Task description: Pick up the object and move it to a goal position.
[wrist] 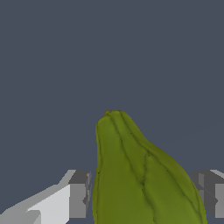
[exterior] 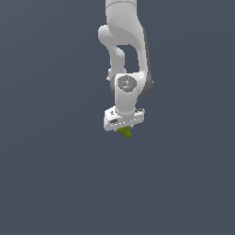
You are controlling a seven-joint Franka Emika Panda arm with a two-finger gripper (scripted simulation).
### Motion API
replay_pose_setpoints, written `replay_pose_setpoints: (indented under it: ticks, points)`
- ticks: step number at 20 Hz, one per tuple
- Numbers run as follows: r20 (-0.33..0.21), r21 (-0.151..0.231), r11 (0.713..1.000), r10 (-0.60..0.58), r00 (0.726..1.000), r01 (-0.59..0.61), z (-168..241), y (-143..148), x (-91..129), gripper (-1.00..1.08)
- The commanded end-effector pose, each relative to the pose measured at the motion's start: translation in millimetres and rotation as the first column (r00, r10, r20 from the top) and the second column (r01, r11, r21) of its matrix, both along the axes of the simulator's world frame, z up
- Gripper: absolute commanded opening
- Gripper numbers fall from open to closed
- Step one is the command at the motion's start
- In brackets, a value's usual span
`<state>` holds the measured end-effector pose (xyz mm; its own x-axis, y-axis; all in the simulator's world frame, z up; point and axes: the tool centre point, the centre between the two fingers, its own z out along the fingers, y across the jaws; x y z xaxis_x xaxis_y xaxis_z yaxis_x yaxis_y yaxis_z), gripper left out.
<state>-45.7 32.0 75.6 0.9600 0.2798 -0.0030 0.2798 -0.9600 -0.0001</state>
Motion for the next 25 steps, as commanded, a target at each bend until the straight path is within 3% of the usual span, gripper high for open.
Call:
replay_pose_setpoints:
  ticks: [1, 13, 25]
  points:
    - [0.003, 0.0, 1.0, 0.001, 1.0, -0.001, 13.1, 17.6, -13.6, -1.0]
    - [0.003, -0.001, 1.0, 0.002, 1.0, -0.002, 60.9, 85.1, -67.1, -1.0]
    - [0.003, 0.0, 1.0, 0.002, 1.0, -0.002, 68.9, 96.5, -73.7, -1.0]
